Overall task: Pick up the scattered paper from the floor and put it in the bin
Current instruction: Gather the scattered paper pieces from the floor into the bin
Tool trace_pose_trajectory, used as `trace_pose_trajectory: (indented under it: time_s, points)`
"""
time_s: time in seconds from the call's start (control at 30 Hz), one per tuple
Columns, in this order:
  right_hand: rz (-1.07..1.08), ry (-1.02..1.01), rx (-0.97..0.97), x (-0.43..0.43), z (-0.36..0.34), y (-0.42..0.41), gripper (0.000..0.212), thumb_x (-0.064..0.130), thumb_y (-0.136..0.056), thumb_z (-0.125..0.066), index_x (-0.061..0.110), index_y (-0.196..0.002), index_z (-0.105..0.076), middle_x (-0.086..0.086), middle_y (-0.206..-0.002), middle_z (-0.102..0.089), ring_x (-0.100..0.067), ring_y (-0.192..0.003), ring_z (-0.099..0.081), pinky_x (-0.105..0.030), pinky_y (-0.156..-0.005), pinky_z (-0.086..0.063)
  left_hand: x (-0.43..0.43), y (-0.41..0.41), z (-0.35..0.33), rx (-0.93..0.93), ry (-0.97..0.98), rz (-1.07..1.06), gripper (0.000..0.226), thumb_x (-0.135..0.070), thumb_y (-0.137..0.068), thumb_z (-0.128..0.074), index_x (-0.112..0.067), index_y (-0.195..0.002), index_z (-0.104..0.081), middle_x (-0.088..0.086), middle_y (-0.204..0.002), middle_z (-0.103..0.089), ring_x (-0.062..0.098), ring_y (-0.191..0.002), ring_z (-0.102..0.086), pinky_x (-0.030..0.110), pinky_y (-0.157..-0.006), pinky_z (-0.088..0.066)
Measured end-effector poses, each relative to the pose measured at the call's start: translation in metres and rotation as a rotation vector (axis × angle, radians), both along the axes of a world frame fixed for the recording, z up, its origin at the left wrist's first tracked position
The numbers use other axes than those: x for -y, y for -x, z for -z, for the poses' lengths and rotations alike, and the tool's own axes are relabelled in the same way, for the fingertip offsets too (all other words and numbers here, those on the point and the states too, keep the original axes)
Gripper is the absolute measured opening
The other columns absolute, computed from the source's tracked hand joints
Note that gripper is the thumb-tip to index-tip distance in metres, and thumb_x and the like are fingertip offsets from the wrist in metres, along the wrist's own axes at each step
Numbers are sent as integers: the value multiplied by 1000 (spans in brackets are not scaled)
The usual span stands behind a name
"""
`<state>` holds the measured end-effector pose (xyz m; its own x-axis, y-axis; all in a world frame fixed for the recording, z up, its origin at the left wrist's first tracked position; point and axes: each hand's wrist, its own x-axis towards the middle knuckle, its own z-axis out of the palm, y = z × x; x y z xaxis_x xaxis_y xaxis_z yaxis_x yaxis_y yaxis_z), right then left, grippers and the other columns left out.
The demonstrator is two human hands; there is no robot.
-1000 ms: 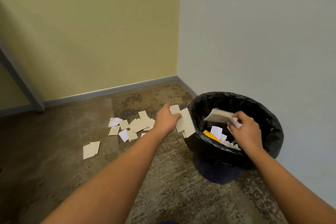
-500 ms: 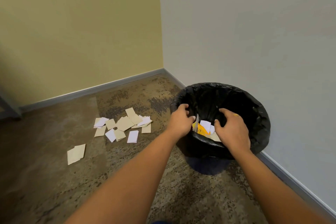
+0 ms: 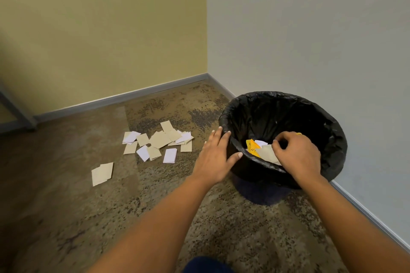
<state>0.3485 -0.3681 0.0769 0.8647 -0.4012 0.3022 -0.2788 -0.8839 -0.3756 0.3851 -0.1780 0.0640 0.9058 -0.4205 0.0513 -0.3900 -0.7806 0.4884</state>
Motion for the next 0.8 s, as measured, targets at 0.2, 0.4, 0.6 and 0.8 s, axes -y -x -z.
trace_pose_trajectory:
  time_s: [0.2, 0.4, 0.6, 0.8]
  points:
    - [-147, 190, 189, -55, -21, -8, 19, 27, -86, -56, 15, -78, -69, -3, -73, -66, -27, -77, -61, -35, -66, -45, -44, -19, 32, -44, -27, -135, 71, -51, -93, -41, -18, -150, -14, 3, -160, -3, 20, -147, -4, 44, -119, -15]
    - [-529, 198, 217, -146, 18, -47, 12, 26, -80, -62, 16, -74, -66, 3, -67, -62, -17, -69, -59, -29, -67, -47, -103, -43, 91, -156, -96, -266, 74, -52, -91, -44, -16, -149, -15, 6, -159, -4, 23, -147, -6, 50, -117, -18]
    - [-791, 234, -250, -207, 107, -81, 32, 30, -96, -35, 15, -113, -57, -1, -108, -60, -18, -110, -49, -37, -100, -37, -173, -72, 145, -254, -234, -430, 73, -53, -92, -41, -18, -150, -13, 7, -159, -2, 25, -147, -3, 54, -116, -9]
    - [-803, 235, -408, -218, 180, -128, 32, 30, -95, -36, 16, -118, -55, -2, -117, -59, -18, -116, -44, -37, -102, -32, -240, -97, 197, -231, -313, -570, 75, -50, -92, -45, -13, -149, -14, 11, -159, 4, 29, -147, 2, 52, -118, -11]
